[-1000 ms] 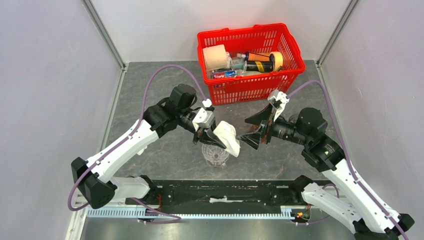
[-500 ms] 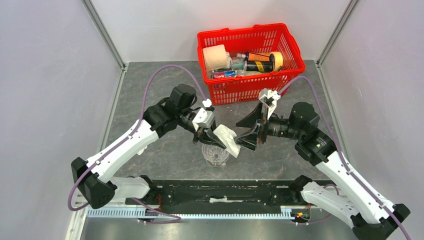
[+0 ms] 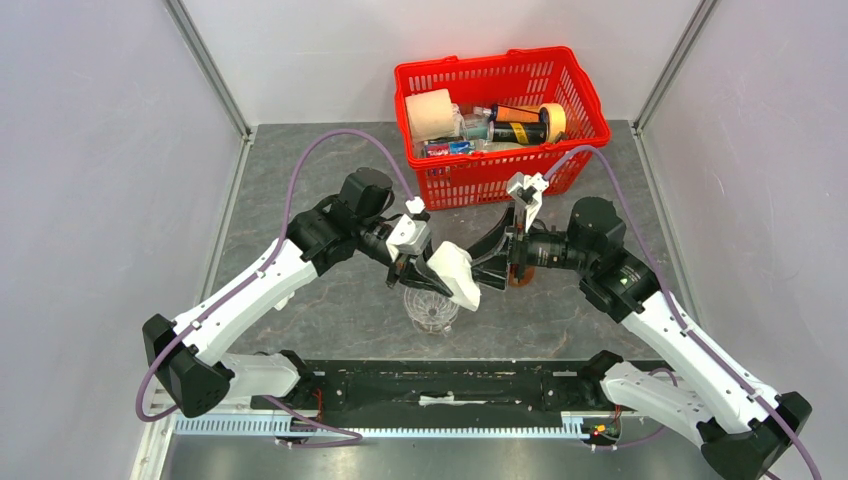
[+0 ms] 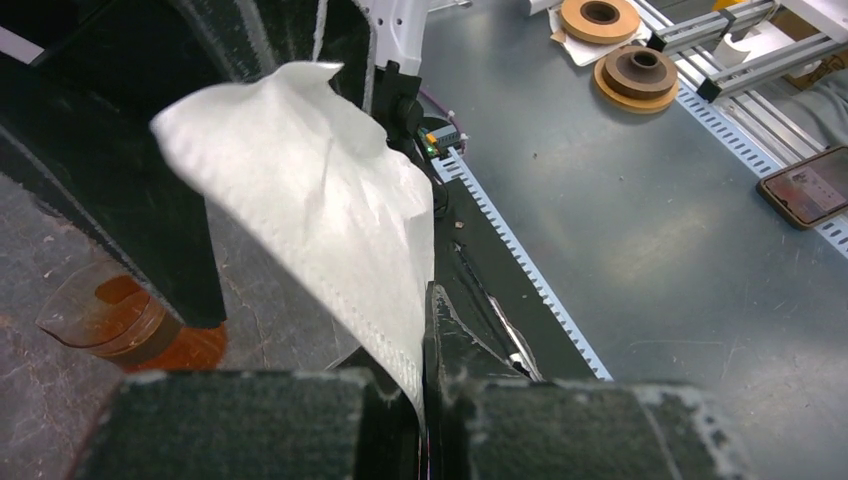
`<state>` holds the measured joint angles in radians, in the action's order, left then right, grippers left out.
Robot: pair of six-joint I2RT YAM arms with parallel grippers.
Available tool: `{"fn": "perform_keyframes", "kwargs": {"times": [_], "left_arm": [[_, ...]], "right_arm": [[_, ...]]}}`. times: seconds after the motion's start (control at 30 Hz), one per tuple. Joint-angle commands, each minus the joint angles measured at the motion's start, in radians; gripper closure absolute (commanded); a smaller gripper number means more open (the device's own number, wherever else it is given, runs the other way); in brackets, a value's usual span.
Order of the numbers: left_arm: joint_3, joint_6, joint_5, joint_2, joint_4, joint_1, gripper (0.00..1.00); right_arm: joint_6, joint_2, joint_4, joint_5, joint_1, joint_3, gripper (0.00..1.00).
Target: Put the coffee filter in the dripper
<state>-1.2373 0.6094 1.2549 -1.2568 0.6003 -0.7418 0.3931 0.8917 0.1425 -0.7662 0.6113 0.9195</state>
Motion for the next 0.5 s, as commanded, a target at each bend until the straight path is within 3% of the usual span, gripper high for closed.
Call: {"fn": "perform_keyframes", "kwargs": {"times": [0.0, 0.23, 0.4, 0.47], "left_arm": [[-0.021, -0.051, -0.031, -0.004, -0.038, -0.001, 0.98], [-0.015, -0.058, -0.029, -0.003, -0.056, -0.001, 0.98], [-0.019, -0.069, -0.032, -0.001, -0.066, -0.001, 0.97], [-0.018, -0.08, -0.04, 0.0, -0.076, -0.001, 0.93]], "right_arm": [[0.064, -0.002, -0.061, -0.091, 0.002, 0.03, 0.34], [0.076, -0.004, -0.078, -0.11, 0.002, 0.02, 0.37], [0.069, 0.019, -0.071, -0.102, 0.002, 0.026, 0.61], [0.061, 0.022, -0.06, -0.091, 0.002, 0.029, 0.7]]}}
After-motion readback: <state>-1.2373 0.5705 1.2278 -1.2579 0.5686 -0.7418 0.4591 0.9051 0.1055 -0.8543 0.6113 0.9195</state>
